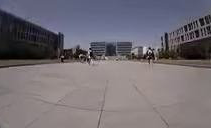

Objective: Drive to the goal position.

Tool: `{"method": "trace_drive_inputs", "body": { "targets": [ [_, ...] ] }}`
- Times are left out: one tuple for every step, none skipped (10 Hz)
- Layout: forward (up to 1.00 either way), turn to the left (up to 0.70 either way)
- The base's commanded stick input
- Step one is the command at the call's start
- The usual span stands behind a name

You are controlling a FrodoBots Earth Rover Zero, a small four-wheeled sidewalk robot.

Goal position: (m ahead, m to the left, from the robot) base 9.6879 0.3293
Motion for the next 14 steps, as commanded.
{"method": "trace_drive_inputs", "body": {
  "targets": [
    [1.00,0.00],
    [1.00,0.00],
    [1.00,0.00],
    [1.00,0.00],
    [1.00,0.00],
    [1.00,0.00],
    [1.00,0.00],
    [1.00,0.00],
    [1.00,0.00],
    [1.00,0.00],
    [1.00,0.00],
    [1.00,0.09],
    [1.00,0.19],
    [1.00,0.22]
  ]
}}
